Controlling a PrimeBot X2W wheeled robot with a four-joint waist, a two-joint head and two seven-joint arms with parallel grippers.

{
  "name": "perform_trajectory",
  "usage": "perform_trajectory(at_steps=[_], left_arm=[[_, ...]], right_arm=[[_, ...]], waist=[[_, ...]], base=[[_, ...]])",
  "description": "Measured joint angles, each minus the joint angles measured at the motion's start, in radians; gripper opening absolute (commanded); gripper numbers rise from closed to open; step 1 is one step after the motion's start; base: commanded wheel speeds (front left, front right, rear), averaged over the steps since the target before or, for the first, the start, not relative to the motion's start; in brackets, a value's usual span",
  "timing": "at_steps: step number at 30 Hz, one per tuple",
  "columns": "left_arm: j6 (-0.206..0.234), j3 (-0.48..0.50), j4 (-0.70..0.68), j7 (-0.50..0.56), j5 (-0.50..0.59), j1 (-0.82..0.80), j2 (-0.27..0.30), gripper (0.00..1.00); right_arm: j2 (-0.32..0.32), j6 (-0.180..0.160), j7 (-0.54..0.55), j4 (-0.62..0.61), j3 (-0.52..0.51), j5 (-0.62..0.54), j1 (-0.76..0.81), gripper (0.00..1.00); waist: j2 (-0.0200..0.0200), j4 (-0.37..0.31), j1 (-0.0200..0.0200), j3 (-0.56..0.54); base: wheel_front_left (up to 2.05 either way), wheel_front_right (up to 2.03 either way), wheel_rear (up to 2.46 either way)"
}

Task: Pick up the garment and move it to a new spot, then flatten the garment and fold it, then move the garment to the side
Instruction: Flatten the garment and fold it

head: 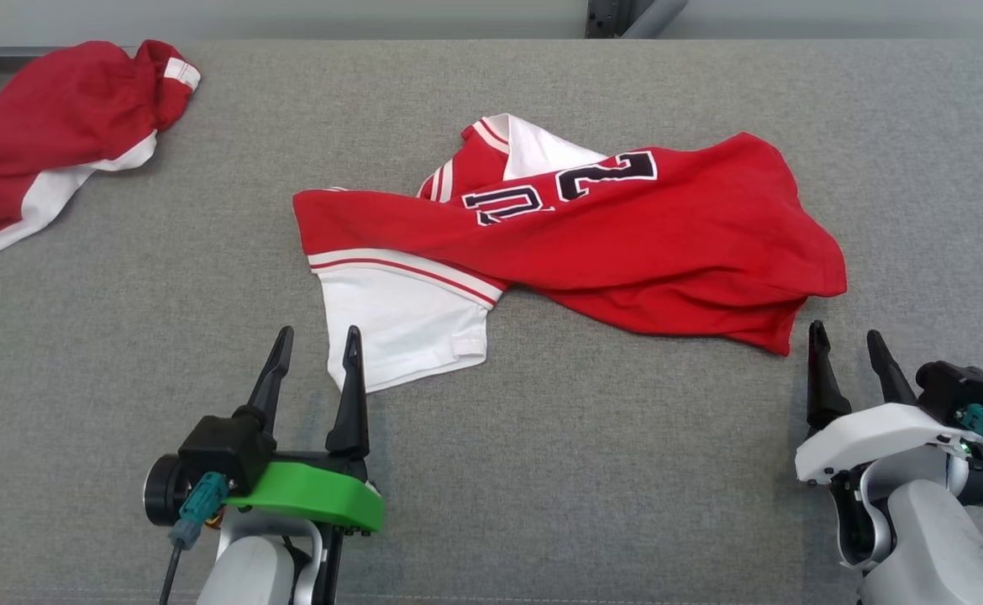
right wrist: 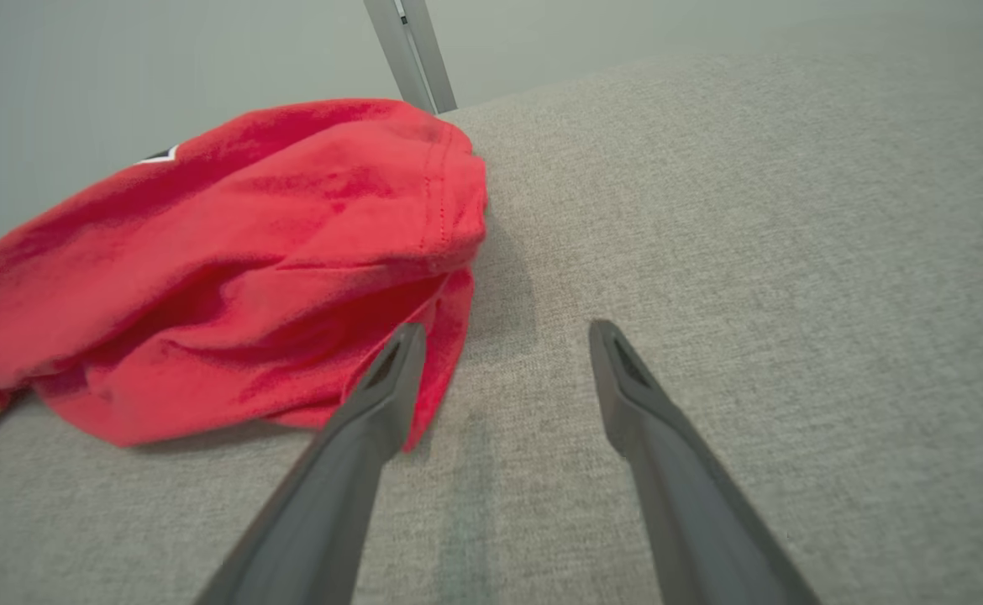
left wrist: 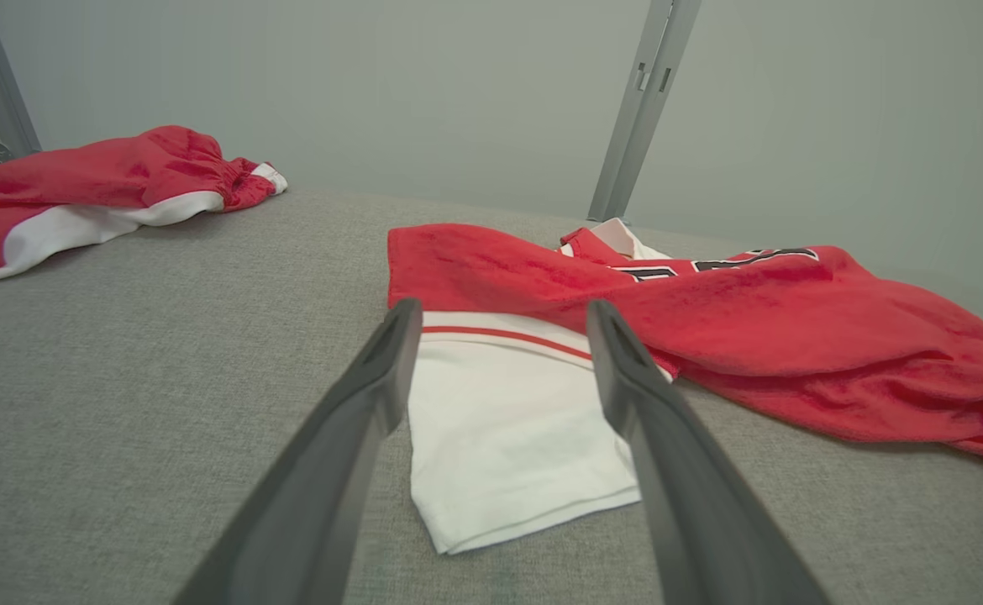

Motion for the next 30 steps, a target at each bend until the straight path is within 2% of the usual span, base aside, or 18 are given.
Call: perform_trajectory(at_steps=[15, 17, 18, 19, 20, 22, 23, 24, 25, 30], left_arm=[[0.001, 0.001, -0.019, 0.000, 0.011, 0.005, 0.000, 1.00], [0.001, 0.002, -0.019, 0.000, 0.011, 0.010, 0.000, 1.00], [0.001, 0.003, -0.019, 0.000, 0.011, 0.012, 0.000, 1.00], [0.001, 0.003, -0.019, 0.000, 0.011, 0.013, 0.000, 1.00], [0.002, 0.004, -0.019, 0.000, 0.011, 0.015, 0.000, 1.00], [0.004, 0.006, -0.019, 0.000, 0.010, 0.020, 0.000, 1.00], [0.005, 0.007, -0.018, 0.000, 0.010, 0.022, 0.000, 1.00], [0.005, 0.007, -0.018, 0.000, 0.010, 0.023, 0.000, 1.00], [0.005, 0.007, -0.016, 0.000, 0.010, 0.024, 0.000, 1.00], [0.005, 0.006, -0.012, 0.000, 0.009, 0.032, 0.000, 1.00]], right_arm=[[0.019, 0.000, 0.000, 0.101, -0.015, 0.190, -0.119, 1.00], [0.016, 0.000, 0.000, 0.095, -0.014, 0.191, -0.127, 0.88], [0.015, 0.000, 0.000, 0.090, -0.013, 0.192, -0.128, 0.72], [0.014, 0.000, 0.000, 0.086, -0.011, 0.193, -0.128, 0.49], [0.014, 0.000, 0.000, 0.080, -0.009, 0.195, -0.127, 0.43], [0.012, 0.000, 0.000, 0.069, -0.002, 0.195, -0.125, 0.22], [0.012, 0.000, 0.000, 0.066, 0.002, 0.195, -0.123, 0.22], [0.012, 0.000, 0.000, 0.065, 0.005, 0.195, -0.120, 0.08], [0.012, 0.000, 0.000, 0.065, 0.007, 0.195, -0.115, 0.00], [0.007, 0.000, 0.000, 0.061, 0.027, 0.194, -0.096, 0.00]], waist=[[0.0000, 0.068, 0.0000, 0.003], [0.0000, 0.074, 0.0000, 0.001], [0.0000, 0.075, 0.0000, -0.001], [0.0000, 0.075, 0.0000, -0.003], [0.0000, 0.075, 0.0000, -0.005], [0.0000, 0.073, 0.0000, -0.008], [0.0000, 0.071, 0.0000, -0.010], [0.0000, 0.069, 0.0000, -0.013], [0.0000, 0.066, 0.0000, -0.015], [0.0000, 0.056, 0.0000, -0.032]], base=[[0.00, 0.00, 0.00], [0.00, 0.00, 0.00], [0.00, 0.00, 0.00], [0.00, 0.00, 0.00], [0.00, 0.00, 0.00], [0.00, 0.00, 0.00], [0.00, 0.00, 0.00], [0.00, 0.00, 0.00], [0.00, 0.00, 0.00], [0.00, 0.00, 0.00]])
